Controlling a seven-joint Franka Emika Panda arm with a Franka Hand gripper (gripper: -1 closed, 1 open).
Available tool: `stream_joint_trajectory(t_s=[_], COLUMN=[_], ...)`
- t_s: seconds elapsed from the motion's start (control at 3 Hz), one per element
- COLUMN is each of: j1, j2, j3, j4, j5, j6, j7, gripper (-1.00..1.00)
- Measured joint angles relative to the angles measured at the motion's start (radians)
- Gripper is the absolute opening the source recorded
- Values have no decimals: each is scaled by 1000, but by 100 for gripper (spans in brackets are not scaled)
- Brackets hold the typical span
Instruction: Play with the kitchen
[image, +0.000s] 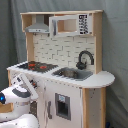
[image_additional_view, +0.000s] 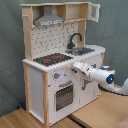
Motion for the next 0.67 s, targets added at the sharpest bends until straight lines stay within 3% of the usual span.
stream_joint_trajectory(t_s=[0.67], j1=[3], j2=[0], j3=[1], j4=[0], j5=[-1], j6=[-12], j7=[-261], gripper=[-100])
